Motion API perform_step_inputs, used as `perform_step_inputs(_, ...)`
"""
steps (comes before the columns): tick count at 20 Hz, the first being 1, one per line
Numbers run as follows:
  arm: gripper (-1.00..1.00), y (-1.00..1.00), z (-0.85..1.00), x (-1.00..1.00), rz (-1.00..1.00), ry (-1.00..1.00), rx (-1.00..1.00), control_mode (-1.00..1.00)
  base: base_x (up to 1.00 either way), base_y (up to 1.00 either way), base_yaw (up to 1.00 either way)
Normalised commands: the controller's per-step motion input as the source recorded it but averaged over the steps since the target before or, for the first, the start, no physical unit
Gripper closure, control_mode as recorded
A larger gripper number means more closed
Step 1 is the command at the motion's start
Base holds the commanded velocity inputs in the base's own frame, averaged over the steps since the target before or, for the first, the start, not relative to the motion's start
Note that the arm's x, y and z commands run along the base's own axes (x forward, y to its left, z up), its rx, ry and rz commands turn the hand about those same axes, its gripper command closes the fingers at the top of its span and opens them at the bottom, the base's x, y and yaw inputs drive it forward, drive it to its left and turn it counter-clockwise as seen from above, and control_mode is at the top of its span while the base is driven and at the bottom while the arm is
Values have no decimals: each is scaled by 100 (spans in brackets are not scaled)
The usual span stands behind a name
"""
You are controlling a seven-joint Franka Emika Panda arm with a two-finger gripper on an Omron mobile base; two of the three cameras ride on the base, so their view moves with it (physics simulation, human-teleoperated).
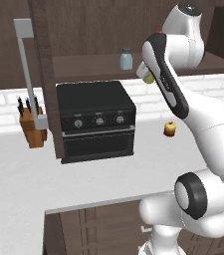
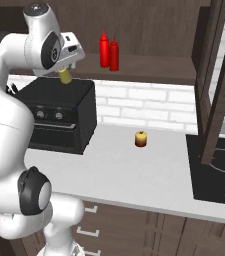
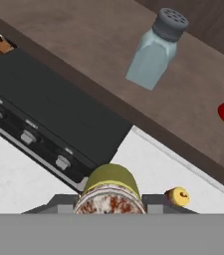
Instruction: Put the shaker and condiment bottle from the counter next to their counterparts in the cabinet.
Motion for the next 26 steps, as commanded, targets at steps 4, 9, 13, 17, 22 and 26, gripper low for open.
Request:
perform_step_inputs(4,100,1,0,20,2,-8,-4,-100,0,0,0)
perform_step_inputs(9,100,0,0,47,0,0,-2,-100,0,0,0)
perform_step_inputs(13,100,1,1,49,0,0,0,-100,0,0,0)
perform_step_inputs(17,100,7,9,29,2,0,0,-100,0,0,0)
perform_step_inputs(22,100,3,6,29,2,0,0,-100,0,0,0)
perform_step_inputs(26,100,3,2,26,1,0,0,-100,0,0,0)
